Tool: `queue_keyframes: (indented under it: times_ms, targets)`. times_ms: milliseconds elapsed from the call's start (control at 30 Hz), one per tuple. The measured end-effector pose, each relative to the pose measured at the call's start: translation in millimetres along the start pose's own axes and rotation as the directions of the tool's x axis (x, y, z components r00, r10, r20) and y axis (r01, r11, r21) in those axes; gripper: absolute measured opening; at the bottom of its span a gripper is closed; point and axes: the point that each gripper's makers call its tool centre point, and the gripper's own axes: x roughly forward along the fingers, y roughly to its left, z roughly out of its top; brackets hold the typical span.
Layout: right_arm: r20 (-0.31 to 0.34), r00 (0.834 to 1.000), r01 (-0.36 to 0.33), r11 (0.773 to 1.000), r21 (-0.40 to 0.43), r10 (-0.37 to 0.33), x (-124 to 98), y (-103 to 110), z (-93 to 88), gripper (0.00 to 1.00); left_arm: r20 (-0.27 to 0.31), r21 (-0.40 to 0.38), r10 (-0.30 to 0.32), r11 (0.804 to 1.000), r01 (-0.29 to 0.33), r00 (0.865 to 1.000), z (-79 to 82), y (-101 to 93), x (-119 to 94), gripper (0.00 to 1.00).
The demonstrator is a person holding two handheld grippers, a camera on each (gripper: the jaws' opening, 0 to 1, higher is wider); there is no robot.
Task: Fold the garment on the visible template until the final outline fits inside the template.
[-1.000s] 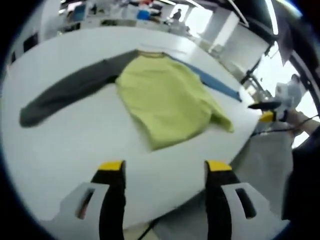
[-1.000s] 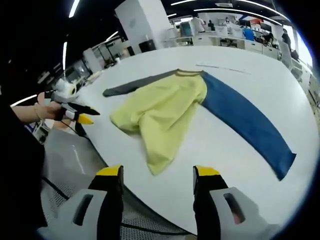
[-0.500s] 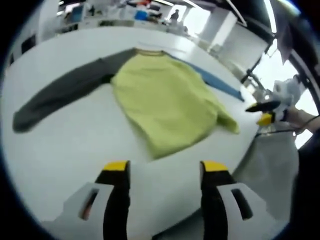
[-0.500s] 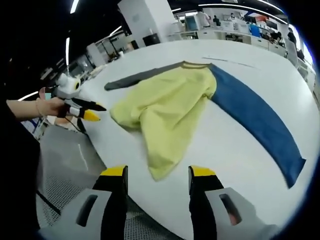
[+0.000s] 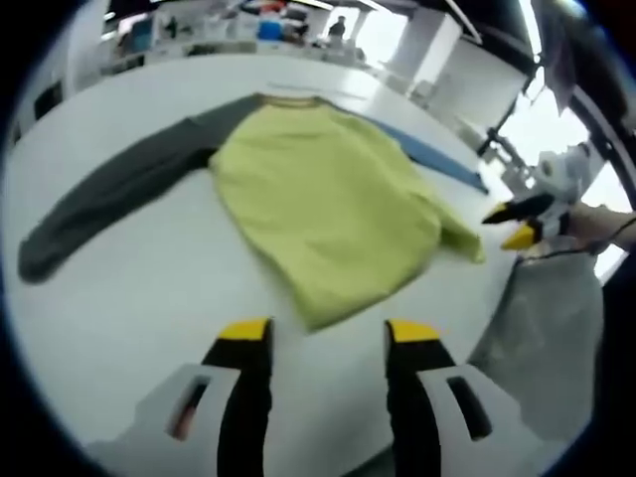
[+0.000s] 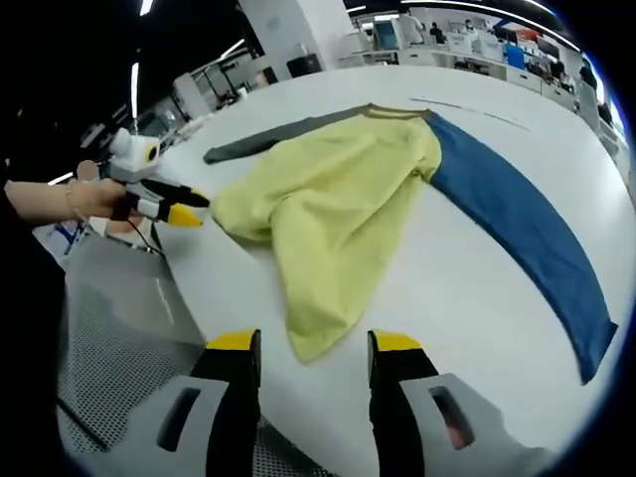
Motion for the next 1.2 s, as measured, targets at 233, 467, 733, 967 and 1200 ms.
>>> queue_keyframes:
  times_ms: [233,467,733,967,1200]
  targets:
    - [-0.021,1.0,0.003,0.999,-0.041,-0.004,10.4,2.7,-1.8,0.39,0.008,0.038,0.003,0.999,-0.004,1.0,4.7,1.2,4.9,0.34]
    - [-0.018,0.999,0.027,0.997,-0.074,-0.028,18.2,1.3,-1.5,0.35,0.011,0.101,0.004,0.995,-0.005,1.0,7.2,-3.5,10.3,0.26]
    - [-0.021,0.999,0.047,0.995,-0.087,-0.049,22.1,-2.6,-3.9,0.3,0.009,0.113,0.017,0.993,-0.017,1.0,8.0,-0.3,12.2,0.19]
    - [-0.023,0.996,0.076,0.986,-0.148,-0.08,24.1,-6.0,-5.4,0.2,0.008,0.115,0.037,0.993,-0.037,0.999,7.1,3.4,12.1,0.09]
    - [-0.023,0.995,0.094,0.981,-0.168,-0.099,22.6,-9.6,-7.5,0.08,0.005,0.116,0.04,0.992,-0.04,0.999,5.3,2.5,15.1,0.01]
